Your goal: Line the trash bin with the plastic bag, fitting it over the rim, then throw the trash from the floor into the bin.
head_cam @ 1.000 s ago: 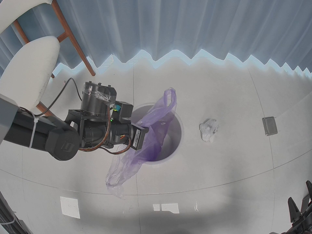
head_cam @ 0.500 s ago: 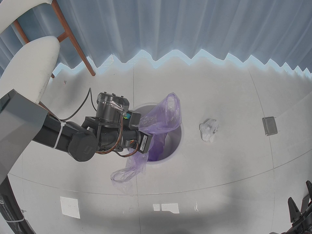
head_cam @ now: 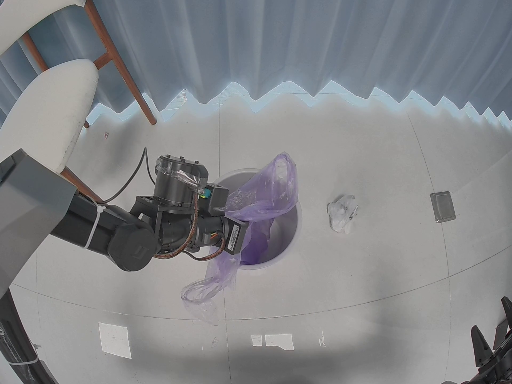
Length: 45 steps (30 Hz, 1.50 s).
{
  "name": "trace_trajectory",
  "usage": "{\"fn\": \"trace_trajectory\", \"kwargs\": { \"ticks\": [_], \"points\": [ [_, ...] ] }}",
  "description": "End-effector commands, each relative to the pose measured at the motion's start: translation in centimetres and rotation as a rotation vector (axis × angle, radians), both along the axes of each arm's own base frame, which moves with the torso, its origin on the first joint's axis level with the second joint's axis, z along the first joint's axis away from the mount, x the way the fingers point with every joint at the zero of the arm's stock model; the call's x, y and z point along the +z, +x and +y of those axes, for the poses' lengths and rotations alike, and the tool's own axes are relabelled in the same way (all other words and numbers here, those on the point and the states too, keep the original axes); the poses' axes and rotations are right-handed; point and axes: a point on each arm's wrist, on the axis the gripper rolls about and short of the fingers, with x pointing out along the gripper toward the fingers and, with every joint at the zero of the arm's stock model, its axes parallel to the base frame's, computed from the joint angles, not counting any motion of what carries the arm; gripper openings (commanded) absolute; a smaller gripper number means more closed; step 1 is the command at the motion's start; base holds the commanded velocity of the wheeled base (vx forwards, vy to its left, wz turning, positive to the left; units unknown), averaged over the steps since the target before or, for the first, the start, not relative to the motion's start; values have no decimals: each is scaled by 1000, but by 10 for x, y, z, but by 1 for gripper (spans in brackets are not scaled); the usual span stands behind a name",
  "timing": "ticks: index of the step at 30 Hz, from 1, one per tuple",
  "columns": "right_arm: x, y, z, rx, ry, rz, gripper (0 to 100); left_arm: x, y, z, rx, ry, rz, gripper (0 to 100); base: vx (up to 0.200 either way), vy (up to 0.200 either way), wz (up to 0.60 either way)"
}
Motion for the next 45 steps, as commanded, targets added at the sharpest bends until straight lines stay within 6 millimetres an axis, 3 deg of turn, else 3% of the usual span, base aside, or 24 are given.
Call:
{"fn": "trace_trajectory", "kwargs": {
  "ticks": [1,5,30,33,34,40,45],
  "points": [
    [-5,0,0,20,-23,-3,100,7,-5,3,1,-9,-15,0,0,0,0],
    [-5,0,0,12,19,0,100,14,-9,7,2,-17,-31,0,0,0,0],
    [-4,0,0,-16,-24,-7,100,5,-23,10,-12,-17,-11,0,0,0,0],
    [22,-4,0,-6,-56,-271,100,7,-25,9,-18,-22,-17,0,0,0,0],
    [23,-4,0,10,-78,-283,100,7,-25,9,-18,-21,-17,0,0,0,0],
    [15,-3,1,47,-92,-172,100,2,-29,7,-30,-12,-5,0,0,0,0],
    [28,0,1,77,-45,-103,100,4,-31,8,-35,-8,-13,0,0,0,0]
  ]
}}
